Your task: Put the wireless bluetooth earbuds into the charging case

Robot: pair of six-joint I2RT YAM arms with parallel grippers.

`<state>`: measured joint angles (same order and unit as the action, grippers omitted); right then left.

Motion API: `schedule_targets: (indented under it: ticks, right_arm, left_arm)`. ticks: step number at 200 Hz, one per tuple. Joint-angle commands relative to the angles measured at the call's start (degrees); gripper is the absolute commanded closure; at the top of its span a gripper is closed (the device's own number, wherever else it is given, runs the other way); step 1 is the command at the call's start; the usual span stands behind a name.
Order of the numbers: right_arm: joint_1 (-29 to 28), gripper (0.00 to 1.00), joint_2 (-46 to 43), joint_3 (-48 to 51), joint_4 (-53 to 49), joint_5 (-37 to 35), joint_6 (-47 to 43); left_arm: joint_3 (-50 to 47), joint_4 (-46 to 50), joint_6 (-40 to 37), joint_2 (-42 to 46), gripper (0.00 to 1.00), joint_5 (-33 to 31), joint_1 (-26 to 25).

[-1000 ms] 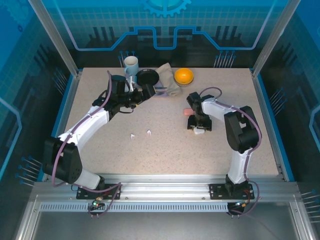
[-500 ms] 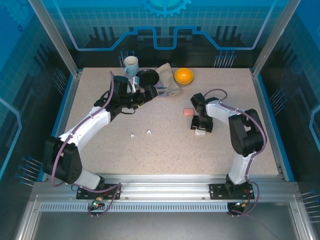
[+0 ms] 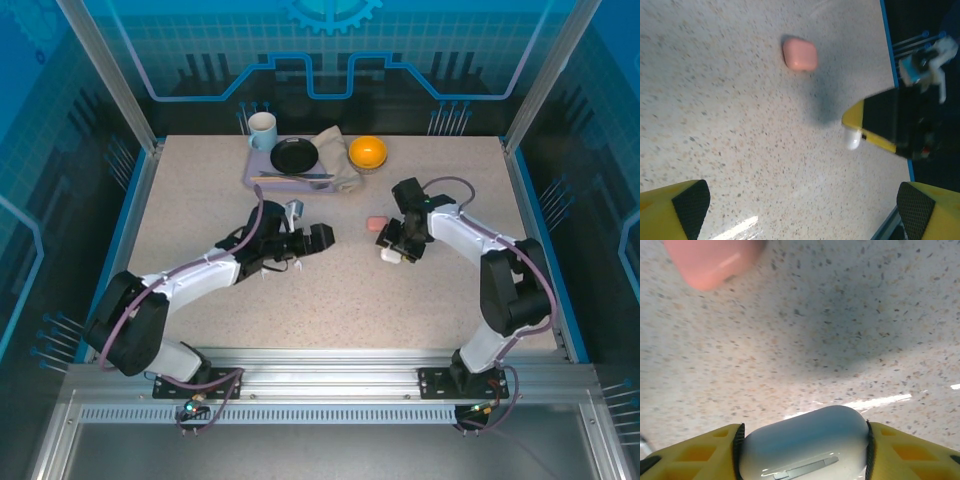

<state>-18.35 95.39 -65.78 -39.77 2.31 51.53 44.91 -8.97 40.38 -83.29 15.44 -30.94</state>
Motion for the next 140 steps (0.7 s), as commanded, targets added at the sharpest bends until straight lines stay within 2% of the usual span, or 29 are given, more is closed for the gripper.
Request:
schedule_targets:
  ticks: [1,36,93,113,140]
  right_arm:
    - [1.38,0.49,-2.21,-1.18,2.81,5.26,5.54]
    - [1.56,0.49,-3.11,-2.77,4.77,8.69,9.47]
    - [1.29,0.49,-5.13,-3.04,7.24,10.95,14.03]
    - [1.14,0.49,-5.65,-2.96,6.55,9.72,13.73]
    - [0.63,0.46,-4.63,-3.47,3.35,6.48,9.84]
  left_arm:
    - [-1.88,-10.69,-0.55,0.19,0.01,-4.05,-3.21]
    - [-1.39,-16.52,-0.48,-4.6,0.01,-6.67,-7.34]
    - [2.78,-23.35,-0.04,-13.74,0.01,-9.76,-10.69]
    - [3.99,-24.45,0.86,-16.08,0.01,-11.87,-10.93]
    - [3.9,-23.48,0.54,-14.69,0.01,-15.77,-10.68]
